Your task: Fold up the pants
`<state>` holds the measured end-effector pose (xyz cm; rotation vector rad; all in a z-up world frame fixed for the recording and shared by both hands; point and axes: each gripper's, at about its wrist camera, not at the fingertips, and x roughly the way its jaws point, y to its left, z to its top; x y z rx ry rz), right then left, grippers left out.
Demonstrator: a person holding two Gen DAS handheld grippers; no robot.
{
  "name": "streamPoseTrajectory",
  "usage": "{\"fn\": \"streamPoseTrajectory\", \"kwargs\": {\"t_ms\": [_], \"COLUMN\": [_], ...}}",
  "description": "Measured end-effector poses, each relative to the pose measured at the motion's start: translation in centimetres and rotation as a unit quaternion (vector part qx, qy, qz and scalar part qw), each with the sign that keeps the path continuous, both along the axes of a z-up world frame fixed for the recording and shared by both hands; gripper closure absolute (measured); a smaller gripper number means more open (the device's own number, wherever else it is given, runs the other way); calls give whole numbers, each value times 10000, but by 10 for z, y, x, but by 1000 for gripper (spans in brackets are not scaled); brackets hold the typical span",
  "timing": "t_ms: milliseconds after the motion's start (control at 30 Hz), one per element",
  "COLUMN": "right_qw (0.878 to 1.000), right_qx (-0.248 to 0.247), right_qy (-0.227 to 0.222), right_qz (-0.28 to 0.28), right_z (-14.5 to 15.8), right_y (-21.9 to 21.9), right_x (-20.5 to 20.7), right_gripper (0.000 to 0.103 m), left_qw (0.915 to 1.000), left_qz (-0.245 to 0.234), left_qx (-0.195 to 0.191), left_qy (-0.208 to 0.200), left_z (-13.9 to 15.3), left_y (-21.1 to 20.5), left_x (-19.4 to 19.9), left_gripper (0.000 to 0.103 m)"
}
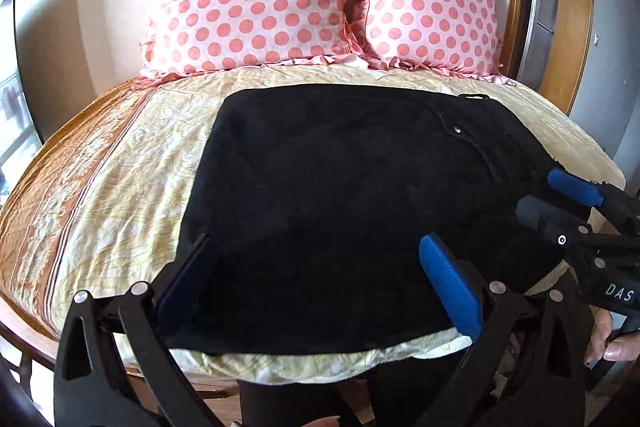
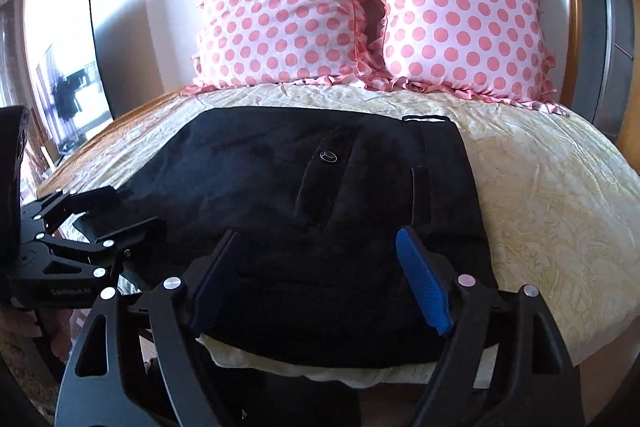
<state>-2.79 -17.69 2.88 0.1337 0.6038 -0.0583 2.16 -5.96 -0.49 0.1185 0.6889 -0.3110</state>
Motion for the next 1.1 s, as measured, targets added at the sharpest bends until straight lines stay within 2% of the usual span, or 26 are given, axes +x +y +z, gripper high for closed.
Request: {"fn": "streamPoseTrajectory", "kwargs": {"t_ms": [167, 300, 400, 567, 833, 1100], "right_qw": [9987, 9966, 9947, 9948, 9952, 9936], "right_qx": [-146, -390, -508, -387, -431, -461], "right_qy": [-343, -475, -483, -297, 99, 416], "right_qz": [-346, -555, -748, -894, -871, -946], "right_z": [4, 7, 7, 2, -13, -26], "right_y": [12, 21, 25, 27, 37, 39], "right_x": [-27, -42, -51, -62, -64, -60], "right_gripper": [12, 10, 8, 2, 1, 1], "left_qw": [9986, 9970, 9966, 9965, 9954, 9950], "left_qz": [353, 547, 629, 737, 749, 783], "left_qx": [-64, 285, 242, 146, 507, 612], "left_qy": [-382, -471, -464, -357, -304, -97], "left_z": [7, 8, 9, 4, -1, -9], "left_y": [10, 7, 11, 19, 13, 13], "left_x": [-29, -44, -52, -65, -74, -73], "left_gripper": [2, 2, 2, 2, 2, 2]}}
